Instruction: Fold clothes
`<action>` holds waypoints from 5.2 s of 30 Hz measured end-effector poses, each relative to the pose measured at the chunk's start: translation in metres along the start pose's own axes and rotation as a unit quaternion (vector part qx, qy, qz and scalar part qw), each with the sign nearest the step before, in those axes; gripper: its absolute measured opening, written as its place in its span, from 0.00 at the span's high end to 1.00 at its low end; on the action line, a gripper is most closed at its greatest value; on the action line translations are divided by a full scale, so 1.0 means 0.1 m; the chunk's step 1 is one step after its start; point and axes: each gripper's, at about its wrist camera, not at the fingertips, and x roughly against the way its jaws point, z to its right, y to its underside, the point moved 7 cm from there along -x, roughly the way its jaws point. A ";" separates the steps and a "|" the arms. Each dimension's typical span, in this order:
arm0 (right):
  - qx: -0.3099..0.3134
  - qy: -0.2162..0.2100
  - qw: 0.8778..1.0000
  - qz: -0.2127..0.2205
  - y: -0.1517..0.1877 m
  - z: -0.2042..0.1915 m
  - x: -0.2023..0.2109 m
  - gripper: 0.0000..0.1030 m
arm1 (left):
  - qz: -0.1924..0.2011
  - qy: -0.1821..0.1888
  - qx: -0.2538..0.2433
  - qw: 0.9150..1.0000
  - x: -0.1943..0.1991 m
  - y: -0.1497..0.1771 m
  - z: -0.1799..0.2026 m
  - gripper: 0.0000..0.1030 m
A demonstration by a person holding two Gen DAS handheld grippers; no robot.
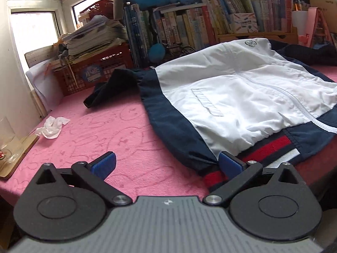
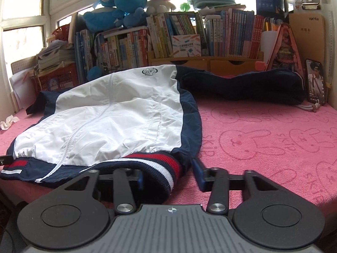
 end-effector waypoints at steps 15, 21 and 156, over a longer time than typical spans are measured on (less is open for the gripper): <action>-0.033 0.001 0.999 0.004 -0.03 0.08 0.26 0.81 | 0.014 0.043 0.063 0.997 0.40 -0.04 -0.33 0.02; -0.016 0.003 1.000 0.009 -0.07 -0.01 0.13 0.80 | 0.017 0.092 -0.041 0.995 0.36 0.02 0.27 0.00; -0.132 -0.014 0.989 0.068 -0.04 0.41 -0.15 0.45 | 0.064 0.228 -0.155 0.959 0.06 -0.74 2.28 0.00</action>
